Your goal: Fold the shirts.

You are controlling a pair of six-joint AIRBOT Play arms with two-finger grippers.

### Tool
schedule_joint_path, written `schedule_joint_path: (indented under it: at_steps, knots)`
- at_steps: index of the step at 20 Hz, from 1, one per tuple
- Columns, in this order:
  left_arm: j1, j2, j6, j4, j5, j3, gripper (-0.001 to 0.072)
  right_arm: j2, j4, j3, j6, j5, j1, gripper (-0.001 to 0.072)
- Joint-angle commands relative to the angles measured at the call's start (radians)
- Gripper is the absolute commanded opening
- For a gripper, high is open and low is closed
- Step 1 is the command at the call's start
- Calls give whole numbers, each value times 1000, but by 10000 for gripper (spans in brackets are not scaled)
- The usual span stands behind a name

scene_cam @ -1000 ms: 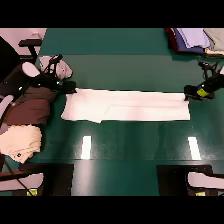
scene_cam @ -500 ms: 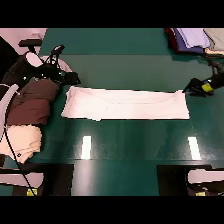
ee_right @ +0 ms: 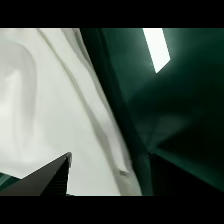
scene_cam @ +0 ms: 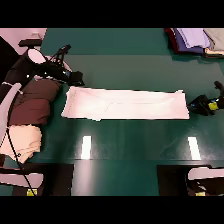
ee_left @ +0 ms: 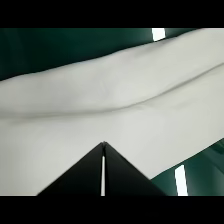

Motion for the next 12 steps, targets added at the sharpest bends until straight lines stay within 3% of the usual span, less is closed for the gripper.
schedule_joint_path:
  at_steps: [1, 3, 5, 6, 9, 12]
  knots:
    - [-96, -16, -15, -15, 66, -2, 24, -86, 80, 16, -48, -18, 74, 526]
    - [-154, -40, -47, -18, 103, -2, 24, -117, 80, 59, -49, -18, 139, 271]
    - [-210, -70, -57, -20, 135, -1, 24, -111, 80, 108, -49, 6, 180, 59]
    - [-236, -85, -58, -21, 167, -1, 23, -96, 81, 142, -49, 32, 190, 14]
    - [-304, -144, -98, -26, 261, 19, 22, -4, 89, 257, 0, 95, 217, 13]
    - [-352, -241, -98, -42, 255, 116, 22, 110, 89, 368, 68, 101, 285, 13]
